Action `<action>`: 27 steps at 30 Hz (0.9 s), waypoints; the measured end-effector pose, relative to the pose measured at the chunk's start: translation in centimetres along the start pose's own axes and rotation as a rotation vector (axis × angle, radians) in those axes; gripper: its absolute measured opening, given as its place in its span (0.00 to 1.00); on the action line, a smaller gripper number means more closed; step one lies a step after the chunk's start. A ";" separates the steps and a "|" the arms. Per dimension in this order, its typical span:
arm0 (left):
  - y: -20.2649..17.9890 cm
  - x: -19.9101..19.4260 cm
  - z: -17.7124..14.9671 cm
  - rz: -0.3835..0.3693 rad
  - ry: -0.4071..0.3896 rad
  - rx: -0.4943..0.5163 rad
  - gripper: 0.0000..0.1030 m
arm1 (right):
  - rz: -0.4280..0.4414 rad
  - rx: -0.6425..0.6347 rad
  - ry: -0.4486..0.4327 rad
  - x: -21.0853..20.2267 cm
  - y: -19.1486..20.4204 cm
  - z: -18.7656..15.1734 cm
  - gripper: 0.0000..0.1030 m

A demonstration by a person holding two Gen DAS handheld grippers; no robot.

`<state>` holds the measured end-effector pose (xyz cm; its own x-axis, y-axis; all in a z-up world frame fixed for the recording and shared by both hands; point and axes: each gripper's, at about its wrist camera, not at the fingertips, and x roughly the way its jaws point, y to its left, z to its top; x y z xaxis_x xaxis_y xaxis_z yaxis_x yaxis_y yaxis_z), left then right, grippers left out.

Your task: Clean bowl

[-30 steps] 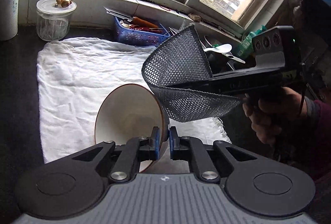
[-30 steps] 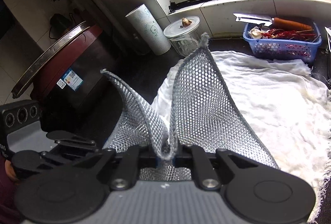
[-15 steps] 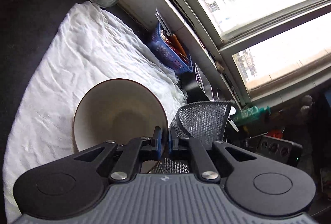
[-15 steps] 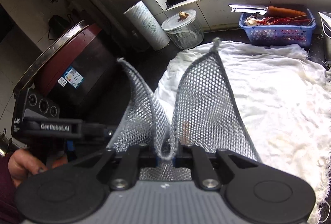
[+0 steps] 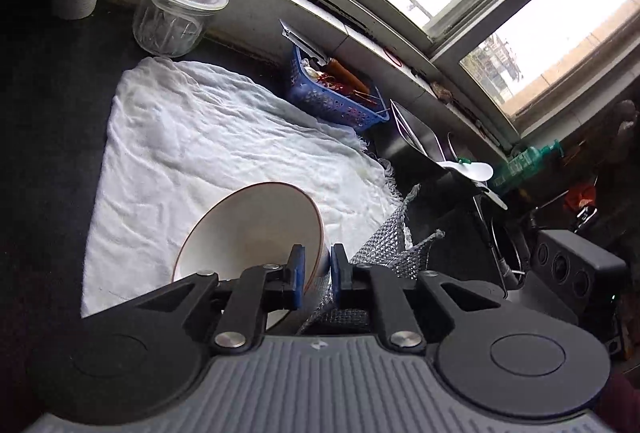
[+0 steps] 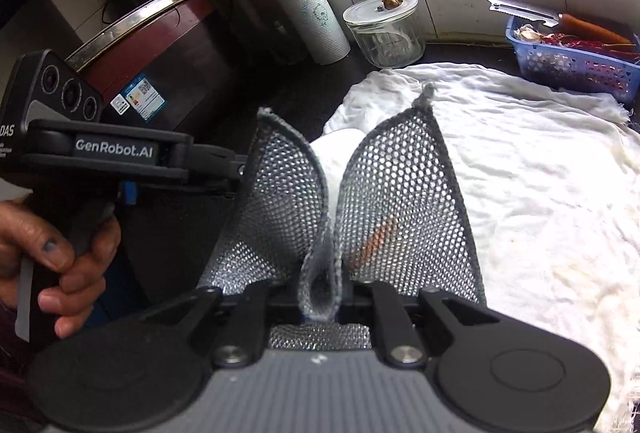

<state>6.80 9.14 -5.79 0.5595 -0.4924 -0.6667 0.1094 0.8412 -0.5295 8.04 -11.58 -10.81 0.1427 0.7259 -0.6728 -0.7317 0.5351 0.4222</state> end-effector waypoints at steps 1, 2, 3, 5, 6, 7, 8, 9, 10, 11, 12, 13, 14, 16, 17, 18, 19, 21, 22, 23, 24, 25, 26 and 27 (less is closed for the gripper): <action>-0.3 0.2 0.2 0.010 0.016 0.027 0.13 | -0.003 -0.007 0.001 0.0 0.0 0.0 0.12; -0.6 0.3 0.4 0.020 0.032 0.054 0.13 | -0.005 -0.010 0.002 0.1 0.0 0.1 0.12; -0.8 0.4 0.5 0.027 0.045 0.069 0.13 | -0.007 -0.014 0.002 0.1 0.0 0.1 0.12; -1.4 0.8 0.6 0.044 0.083 0.119 0.13 | -0.013 -0.025 0.004 0.1 0.1 0.2 0.12; -1.3 0.8 0.6 0.035 0.083 0.097 0.12 | -0.021 -0.033 0.004 0.0 0.0 0.3 0.12; -1.1 0.8 0.5 0.025 0.081 0.074 0.09 | -0.032 -0.043 0.001 -0.2 0.0 0.3 0.12; -0.4 0.9 0.4 -0.005 0.074 0.000 0.08 | -0.042 -0.048 -0.004 -0.4 0.0 0.4 0.12; 0.4 0.9 0.4 -0.035 0.067 -0.076 0.08 | -0.051 -0.051 -0.007 -0.6 -0.1 0.5 0.12; 0.9 1.0 0.2 -0.056 0.059 -0.140 0.07 | -0.057 -0.056 -0.011 -0.7 -0.1 0.5 0.12; 1.6 1.2 -0.1 -0.077 0.043 -0.230 0.07 | -0.066 -0.064 -0.018 -1.0 -0.2 0.7 0.12; 2.2 1.3 -0.4 -0.097 0.027 -0.321 0.07 | -0.072 -0.068 -0.024 -1.3 -0.2 0.8 0.12; 2.6 1.3 -0.7 -0.107 0.005 -0.391 0.07 | -0.073 -0.073 -0.026 -1.5 -0.1 0.9 0.12; 3.0 1.4 -1.0 -0.117 -0.018 -0.460 0.07 | -0.070 -0.086 -0.019 -1.6 0.1 1.0 0.12; 3.7 1.5 -1.5 -0.132 -0.060 -0.573 0.08 | -0.053 -0.102 -0.001 -1.3 0.6 1.0 0.12; 4.3 1.6 -1.8 -0.150 -0.088 -0.660 0.08 | -0.042 -0.106 0.008 -1.0 0.9 0.8 0.12; 4.6 1.6 -1.9 -0.155 -0.104 -0.695 0.08 | -0.034 -0.111 0.018 -0.6 1.2 0.7 0.12; 4.9 1.6 -1.8 -0.158 -0.112 -0.706 0.08 | -0.032 -0.117 0.027 -0.1 1.6 0.5 0.12; 5.1 1.6 -1.3 -0.156 -0.100 -0.691 0.08 | -0.032 -0.118 0.033 0.4 1.7 0.5 0.12; 5.0 1.5 -0.9 -0.140 -0.092 -0.656 0.10 | -0.033 -0.118 0.035 0.6 1.8 0.5 0.12; 4.2 1.3 -0.2 -0.090 -0.072 -0.555 0.11 | -0.035 -0.115 0.036 0.8 1.7 0.6 0.12; 3.6 1.3 0.3 -0.058 -0.053 -0.485 0.13 | -0.038 -0.109 0.033 0.8 1.5 0.7 0.12; 3.0 1.3 0.7 -0.027 -0.034 -0.417 0.14 | -0.044 -0.111 0.032 0.7 1.2 0.9 0.12; 2.1 1.6 1.1 -0.007 0.012 -0.328 0.14 | -0.047 -0.114 0.031 0.7 1.0 1.0 0.12; 1.3 1.8 1.3 0.021 0.033 -0.243 0.16 | -0.045 -0.116 0.030 0.7 0.9 1.1 0.12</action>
<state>9.03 9.65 -7.01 0.5319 -0.4857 -0.6936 -0.1047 0.7751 -0.6231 8.26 -10.08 -10.23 0.1584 0.6882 -0.7080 -0.7977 0.5118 0.3190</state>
